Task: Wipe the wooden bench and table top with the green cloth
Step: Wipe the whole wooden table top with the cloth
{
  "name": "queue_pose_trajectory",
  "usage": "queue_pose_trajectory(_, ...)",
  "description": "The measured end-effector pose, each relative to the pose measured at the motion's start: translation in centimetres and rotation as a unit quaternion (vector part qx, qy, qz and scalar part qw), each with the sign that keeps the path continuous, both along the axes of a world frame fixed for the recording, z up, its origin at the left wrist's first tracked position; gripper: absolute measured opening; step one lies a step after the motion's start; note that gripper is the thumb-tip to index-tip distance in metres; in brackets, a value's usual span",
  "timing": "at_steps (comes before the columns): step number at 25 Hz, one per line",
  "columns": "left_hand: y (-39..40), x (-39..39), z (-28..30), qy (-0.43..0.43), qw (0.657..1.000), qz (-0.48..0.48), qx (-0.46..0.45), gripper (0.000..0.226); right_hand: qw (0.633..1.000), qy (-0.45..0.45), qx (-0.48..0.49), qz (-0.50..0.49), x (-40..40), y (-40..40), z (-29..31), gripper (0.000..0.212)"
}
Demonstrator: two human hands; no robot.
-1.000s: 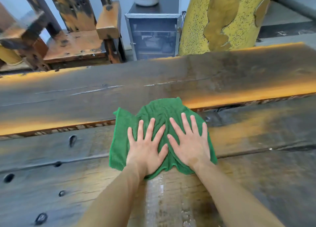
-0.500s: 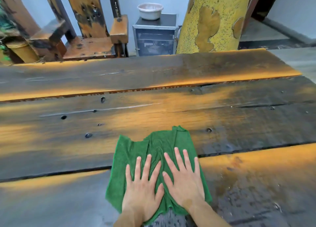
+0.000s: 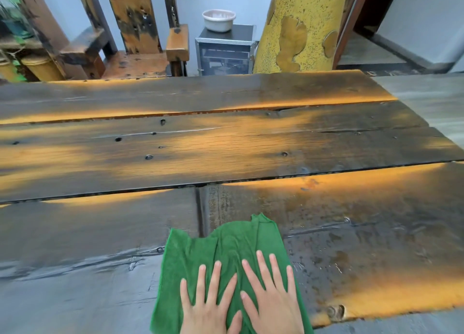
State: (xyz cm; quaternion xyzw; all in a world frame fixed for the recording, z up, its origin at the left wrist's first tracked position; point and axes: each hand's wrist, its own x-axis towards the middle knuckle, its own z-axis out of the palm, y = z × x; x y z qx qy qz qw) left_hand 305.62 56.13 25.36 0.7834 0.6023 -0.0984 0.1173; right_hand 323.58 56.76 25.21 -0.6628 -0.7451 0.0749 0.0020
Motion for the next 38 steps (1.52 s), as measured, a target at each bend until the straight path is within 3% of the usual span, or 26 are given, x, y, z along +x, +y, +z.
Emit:
queue_pose_trajectory(3,-1.9,0.4,-0.5,-0.006,1.000,0.015,-0.017,0.067,1.000,0.013,-0.003,-0.015,1.0,-3.2,-0.2,0.073)
queue_pose_trajectory(7,-1.9,2.4,-0.4,-0.011,1.000,0.015,-0.008,0.074,0.997,0.030,-0.017,-0.064,3.0,-4.2,0.1,0.071)
queue_pose_trajectory(10,0.4,4.1,0.5,-0.036,0.999,0.024,0.001,0.080,0.993,0.025,-0.008,-0.112,4.1,-2.3,0.1,0.061)
queue_pose_trajectory(16,7.4,7.1,1.3,-0.065,0.998,0.024,0.008,0.076,0.990,0.016,-0.032,-0.135,7.5,5.1,0.5,0.065)
queue_pose_trajectory(19,12.8,8.7,1.7,-0.061,0.998,-0.002,-0.004,0.072,0.991,0.001,-0.035,-0.131,9.8,12.3,0.2,0.064)
queue_pose_trajectory(24,27.6,12.7,0.8,-0.058,0.997,0.036,0.019,0.060,0.988,0.005,0.000,-0.154,12.5,27.9,-0.4,0.066)
queue_pose_trajectory(30,47.4,17.7,1.5,-0.024,0.995,0.090,0.030,0.061,0.989,0.017,0.001,-0.144,16.1,45.9,0.0,0.066)
queue_pose_trajectory(38,67.9,19.8,0.3,-0.013,0.992,0.095,0.087,0.060,0.992,-0.005,-0.004,-0.127,18.9,68.0,0.2,0.063)
